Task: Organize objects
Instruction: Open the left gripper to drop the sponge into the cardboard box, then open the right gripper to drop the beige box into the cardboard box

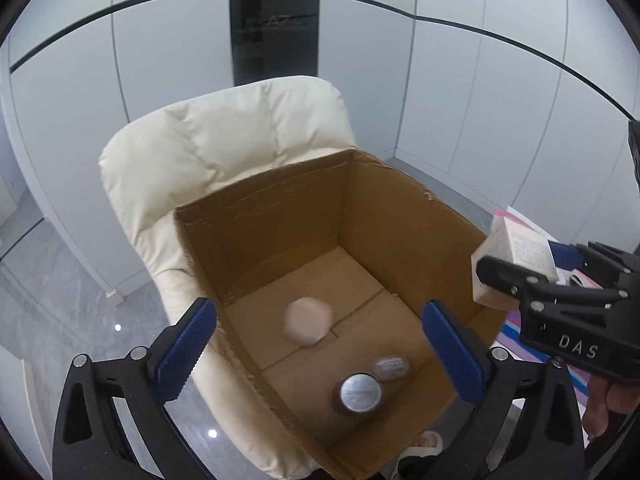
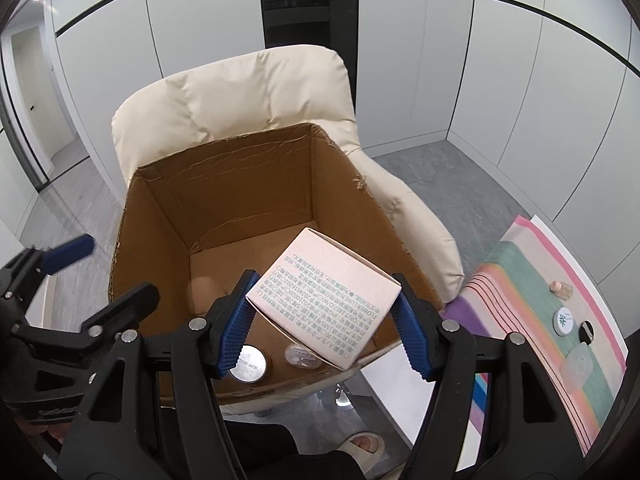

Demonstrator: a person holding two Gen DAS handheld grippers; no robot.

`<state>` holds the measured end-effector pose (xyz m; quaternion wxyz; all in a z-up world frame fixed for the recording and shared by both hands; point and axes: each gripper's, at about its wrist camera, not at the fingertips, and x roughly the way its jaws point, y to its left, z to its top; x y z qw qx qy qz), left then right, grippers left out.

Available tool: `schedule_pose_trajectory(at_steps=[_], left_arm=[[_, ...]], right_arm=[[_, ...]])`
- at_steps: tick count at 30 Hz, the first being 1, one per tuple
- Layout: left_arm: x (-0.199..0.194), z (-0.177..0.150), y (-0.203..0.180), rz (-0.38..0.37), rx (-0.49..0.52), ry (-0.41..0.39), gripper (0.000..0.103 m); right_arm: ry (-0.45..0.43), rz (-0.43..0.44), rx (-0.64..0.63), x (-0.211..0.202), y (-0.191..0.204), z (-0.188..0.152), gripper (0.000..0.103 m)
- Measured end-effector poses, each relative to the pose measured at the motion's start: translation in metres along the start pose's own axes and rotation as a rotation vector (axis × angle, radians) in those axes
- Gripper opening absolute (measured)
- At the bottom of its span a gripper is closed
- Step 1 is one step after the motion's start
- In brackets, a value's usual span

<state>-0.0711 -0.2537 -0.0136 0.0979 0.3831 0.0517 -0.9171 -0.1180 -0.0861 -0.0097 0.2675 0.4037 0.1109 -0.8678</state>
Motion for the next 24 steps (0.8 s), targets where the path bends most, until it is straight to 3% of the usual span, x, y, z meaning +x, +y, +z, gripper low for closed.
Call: schedule_pose_trajectory(at_steps=[5,9,13,16,24], left_arm=[[0.005,0.0,0.005,-0.008,-0.023,0.02,0.103],[0.005,0.001,-0.001,-0.007,-0.019,0.02,0.103],[0.009,0.003,-0.007,-0.013,-0.012,0.025,0.103],[0.012,0.004,-0.012,-0.017,-0.009,0.024,0.103],[0.02,0.008,-0.035,-0.046,0.016,0.031,0.103]], right_arm=[[0.006,-0.005,-0.005,0.006,0.002,-0.001,0.069],[0.005,-0.014,0.008,0.007,-0.002,-0.001,0.087],[-0.005,-0.033,0.018,0.005,-0.01,-0.002,0.089],[-0.016,-0.049,0.043,0.001,-0.021,-0.003,0.098],[-0.011,-0.097,0.098,-0.004,-0.053,-0.008,0.099]])
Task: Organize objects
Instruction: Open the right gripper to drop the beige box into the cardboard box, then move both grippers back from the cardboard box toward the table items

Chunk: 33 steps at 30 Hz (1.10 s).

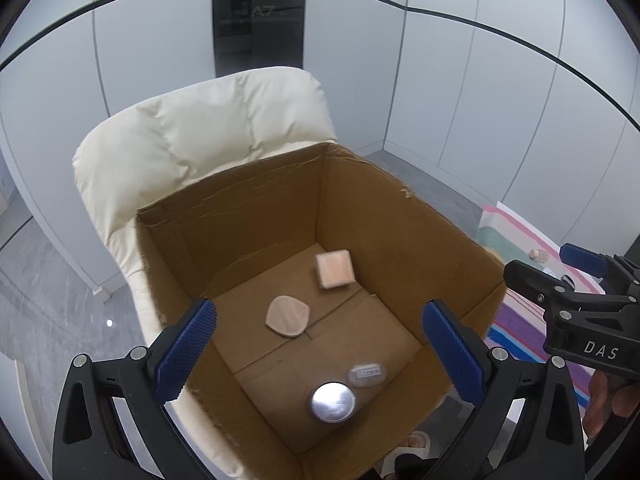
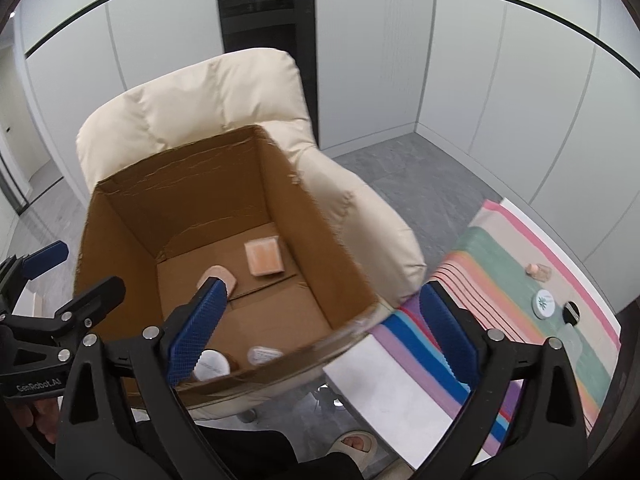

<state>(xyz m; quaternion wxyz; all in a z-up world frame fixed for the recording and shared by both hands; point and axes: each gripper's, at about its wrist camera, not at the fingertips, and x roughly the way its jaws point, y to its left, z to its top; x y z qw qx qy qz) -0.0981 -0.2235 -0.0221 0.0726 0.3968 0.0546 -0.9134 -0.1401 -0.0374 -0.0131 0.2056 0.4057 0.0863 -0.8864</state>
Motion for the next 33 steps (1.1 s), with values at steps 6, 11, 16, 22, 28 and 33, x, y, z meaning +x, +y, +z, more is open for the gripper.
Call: schedule_pose_trajectory(at_steps=[6,11,16,22,28,33], left_arm=[[0.005,0.004,-0.027,-0.034,0.031,0.0,0.103],[0.01,0.006,-0.054,-0.062,0.071,0.003,0.103],[0.013,0.007,-0.084,-0.093,0.109,0.002,0.103],[0.017,0.004,-0.121,-0.137,0.155,0.007,0.103],[0.019,-0.001,-0.158,-0.177,0.199,0.008,0.103],[0.018,-0.004,-0.186,-0.205,0.236,0.01,0.103]], right_arm=[[0.0,-0.032,0.029,-0.006,-0.027,-0.006,0.099],[-0.003,-0.069,0.07,-0.013,-0.056,-0.013,0.099],[-0.003,-0.108,0.115,-0.021,-0.09,-0.023,0.099],[-0.005,-0.155,0.174,-0.032,-0.13,-0.033,0.099],[-0.013,-0.201,0.242,-0.047,-0.17,-0.048,0.103],[-0.013,-0.237,0.283,-0.059,-0.197,-0.06,0.103]])
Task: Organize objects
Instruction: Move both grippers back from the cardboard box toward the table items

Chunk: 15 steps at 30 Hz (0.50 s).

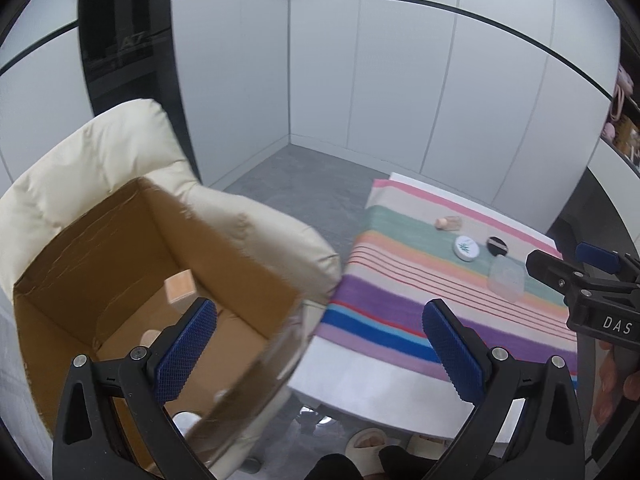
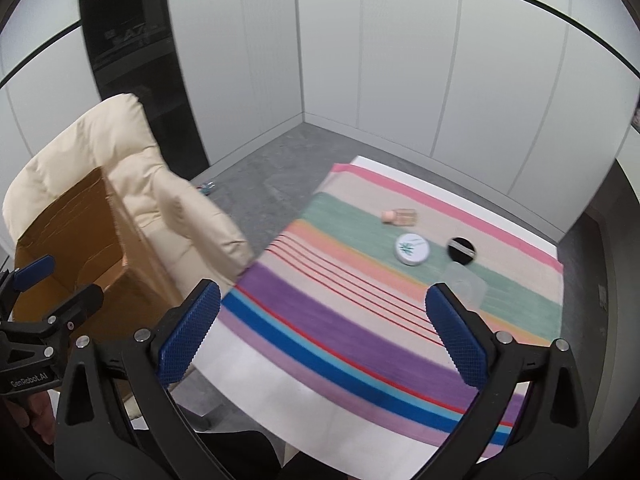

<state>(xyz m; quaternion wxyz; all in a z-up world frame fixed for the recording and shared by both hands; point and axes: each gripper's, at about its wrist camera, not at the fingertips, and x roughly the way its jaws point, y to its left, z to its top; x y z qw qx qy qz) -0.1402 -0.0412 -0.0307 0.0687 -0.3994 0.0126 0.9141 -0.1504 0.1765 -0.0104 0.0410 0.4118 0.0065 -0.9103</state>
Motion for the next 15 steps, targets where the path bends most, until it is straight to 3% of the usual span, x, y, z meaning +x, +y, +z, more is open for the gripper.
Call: schedule_pose_trajectory(at_steps=[4,15], left_arm=[[0.006,0.002,-0.02,-0.027,0.018,0.013,0.103],[0.046,-0.001,-0.072,-0.105,0.036,0.147,0.103]], right_arm=[[0.01,-0.03,0.021,-0.001,-0.022,-0.005,0.103],[0.107,-0.092,0.131,0.006,-0.096,-0.038,0.103]])
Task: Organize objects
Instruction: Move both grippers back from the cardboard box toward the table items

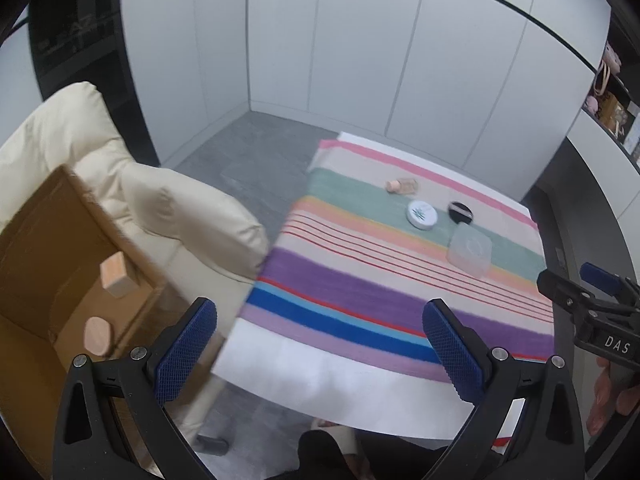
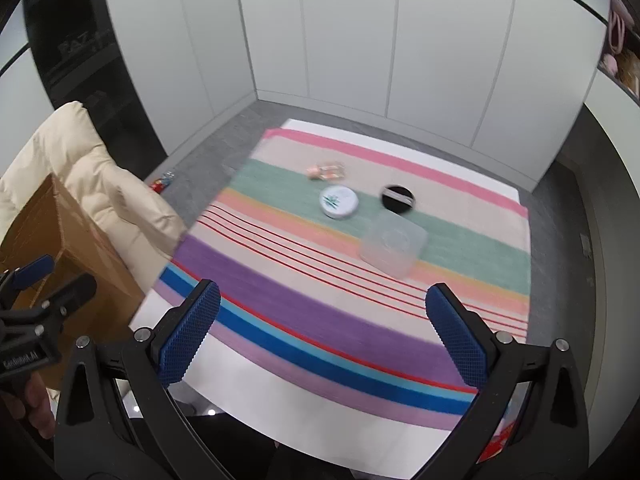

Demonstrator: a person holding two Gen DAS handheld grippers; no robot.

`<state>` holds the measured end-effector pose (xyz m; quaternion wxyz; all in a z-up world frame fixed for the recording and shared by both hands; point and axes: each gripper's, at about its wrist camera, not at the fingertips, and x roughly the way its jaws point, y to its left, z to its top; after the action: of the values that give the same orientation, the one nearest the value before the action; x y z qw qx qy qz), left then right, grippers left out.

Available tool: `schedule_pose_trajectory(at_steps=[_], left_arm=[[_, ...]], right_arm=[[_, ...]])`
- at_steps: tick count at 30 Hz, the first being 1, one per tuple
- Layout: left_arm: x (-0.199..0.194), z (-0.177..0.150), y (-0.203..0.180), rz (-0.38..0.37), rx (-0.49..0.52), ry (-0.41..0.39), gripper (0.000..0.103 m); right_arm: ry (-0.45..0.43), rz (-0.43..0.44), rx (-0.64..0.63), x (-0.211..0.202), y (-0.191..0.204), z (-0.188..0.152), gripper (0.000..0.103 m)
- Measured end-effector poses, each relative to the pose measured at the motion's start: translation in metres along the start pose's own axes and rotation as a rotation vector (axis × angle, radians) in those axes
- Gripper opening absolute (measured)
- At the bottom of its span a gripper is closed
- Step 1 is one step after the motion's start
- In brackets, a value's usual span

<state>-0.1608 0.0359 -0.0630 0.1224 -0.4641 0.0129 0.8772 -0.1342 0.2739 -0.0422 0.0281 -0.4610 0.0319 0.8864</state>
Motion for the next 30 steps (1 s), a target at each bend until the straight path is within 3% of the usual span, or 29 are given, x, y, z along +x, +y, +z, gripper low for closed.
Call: schedule_pose_trajectory(at_steps=[8,13,17,30], left_arm=[[0.036,-0.002,-0.046,-0.037,0.059,0.082,0.103],[0.061,0.001,-0.07,-0.033,0.1,0.09,0.103],[0.078,0.001,-0.077,-0.033,0.095,0.129,0.103],[0.143,0.015,-0.074,-0.007,0.112,0.12,0.102]], right_arm=[[0.062,-0.051,0.046,0.016,-0.048,-0.023,0.103],[0.086,-0.068,0.075,0.031,-0.066,-0.031,0.103],[0.098,-0.079,0.074,0.043,-0.073,-0.029,0.103],[0.14,-0.049,0.071,0.115,-0.066,-0.002,0.103]])
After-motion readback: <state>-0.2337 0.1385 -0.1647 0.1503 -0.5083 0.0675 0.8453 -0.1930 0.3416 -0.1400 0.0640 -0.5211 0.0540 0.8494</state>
